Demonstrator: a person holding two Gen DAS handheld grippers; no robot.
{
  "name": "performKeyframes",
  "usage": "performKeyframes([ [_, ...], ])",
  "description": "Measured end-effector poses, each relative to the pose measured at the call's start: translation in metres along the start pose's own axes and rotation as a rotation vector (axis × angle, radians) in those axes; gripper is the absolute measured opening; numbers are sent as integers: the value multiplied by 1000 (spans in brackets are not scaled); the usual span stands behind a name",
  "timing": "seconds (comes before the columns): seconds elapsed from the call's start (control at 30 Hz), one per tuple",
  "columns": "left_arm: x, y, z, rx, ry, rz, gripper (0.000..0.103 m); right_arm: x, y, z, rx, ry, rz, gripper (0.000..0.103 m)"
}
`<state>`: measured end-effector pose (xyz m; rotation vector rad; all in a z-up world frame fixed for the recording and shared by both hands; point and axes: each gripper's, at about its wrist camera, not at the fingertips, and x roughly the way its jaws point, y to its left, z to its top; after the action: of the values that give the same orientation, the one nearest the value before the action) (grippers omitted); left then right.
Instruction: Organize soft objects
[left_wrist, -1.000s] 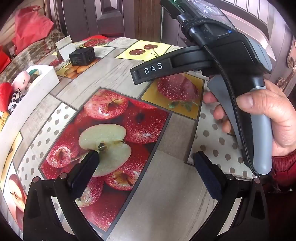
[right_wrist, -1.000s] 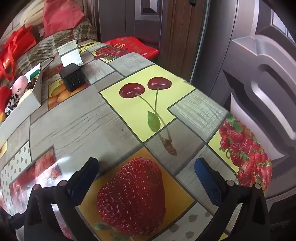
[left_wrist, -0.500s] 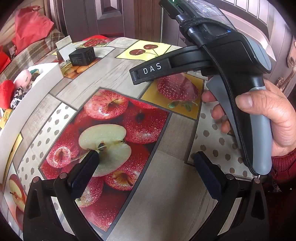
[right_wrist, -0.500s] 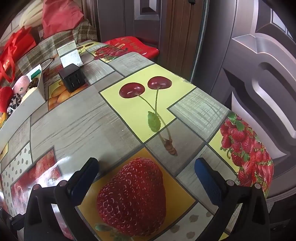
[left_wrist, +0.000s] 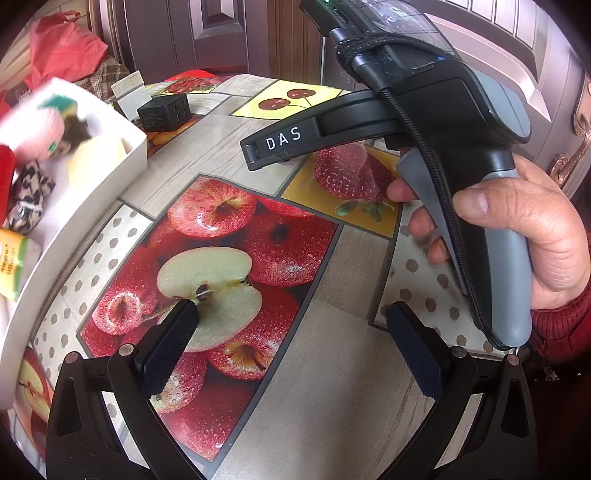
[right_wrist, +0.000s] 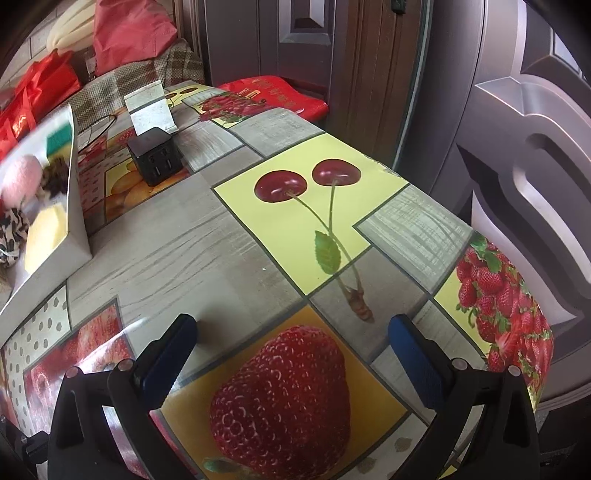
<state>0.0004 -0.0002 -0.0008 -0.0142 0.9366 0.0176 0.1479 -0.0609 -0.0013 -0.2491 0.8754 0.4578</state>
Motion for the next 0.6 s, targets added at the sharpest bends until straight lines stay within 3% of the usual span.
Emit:
performKeyframes([
  [0.6,-1,0,0,0,0,0,102,5,4,4,2,-12,10,103],
])
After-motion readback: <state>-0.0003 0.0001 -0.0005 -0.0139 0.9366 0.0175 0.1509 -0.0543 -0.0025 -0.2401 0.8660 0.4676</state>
